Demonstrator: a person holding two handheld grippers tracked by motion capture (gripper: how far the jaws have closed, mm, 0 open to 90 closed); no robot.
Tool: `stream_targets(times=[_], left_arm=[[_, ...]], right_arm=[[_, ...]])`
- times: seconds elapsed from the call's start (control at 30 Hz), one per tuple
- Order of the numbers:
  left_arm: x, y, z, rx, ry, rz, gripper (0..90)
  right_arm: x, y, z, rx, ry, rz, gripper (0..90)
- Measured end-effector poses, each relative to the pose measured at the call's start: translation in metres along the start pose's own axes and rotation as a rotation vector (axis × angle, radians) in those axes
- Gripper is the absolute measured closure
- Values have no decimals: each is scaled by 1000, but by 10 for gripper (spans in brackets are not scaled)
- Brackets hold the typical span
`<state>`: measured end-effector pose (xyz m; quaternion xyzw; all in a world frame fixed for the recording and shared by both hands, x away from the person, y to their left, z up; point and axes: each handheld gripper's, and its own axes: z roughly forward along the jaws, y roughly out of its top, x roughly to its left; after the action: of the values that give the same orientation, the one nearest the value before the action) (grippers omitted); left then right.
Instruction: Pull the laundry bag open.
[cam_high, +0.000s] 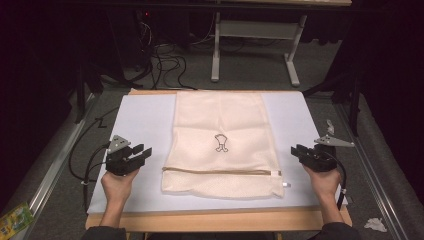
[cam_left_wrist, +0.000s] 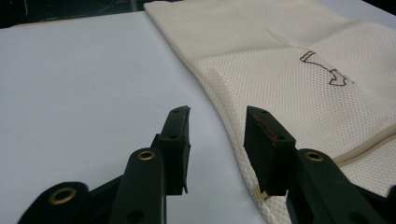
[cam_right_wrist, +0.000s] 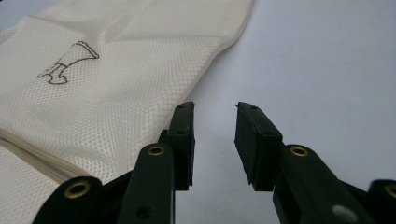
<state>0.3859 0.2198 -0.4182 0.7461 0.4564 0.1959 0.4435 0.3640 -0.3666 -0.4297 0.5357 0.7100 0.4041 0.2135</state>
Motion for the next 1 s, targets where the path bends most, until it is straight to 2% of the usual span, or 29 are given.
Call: stream_targets(times=[0.27,0.6,0.7,0.8,0.83,0.9,1.0], left_arm=[[5,-3,8,-5,22,0,584],[16,-12,24,-8,47,-37,578],[18,-19,29,-24,54,-54,576],[20,-24,37,-1,69,-41,576],[21,-26,40,4,71,-48,576],[23,-29,44,2,100,-46,582],[23,-31,51,3,105,-39,591]], right_arm=[[-8,-5,3,-27,-2,43,680],[-19,-14,16,-1,-38,72,676],[-22,-17,19,-14,-43,90,672],[-21,-19,22,-18,-52,75,670],[-21,-19,23,-15,-56,81,670],[-21,-20,26,-18,-59,89,668],[-17,-20,36,5,-80,42,666]])
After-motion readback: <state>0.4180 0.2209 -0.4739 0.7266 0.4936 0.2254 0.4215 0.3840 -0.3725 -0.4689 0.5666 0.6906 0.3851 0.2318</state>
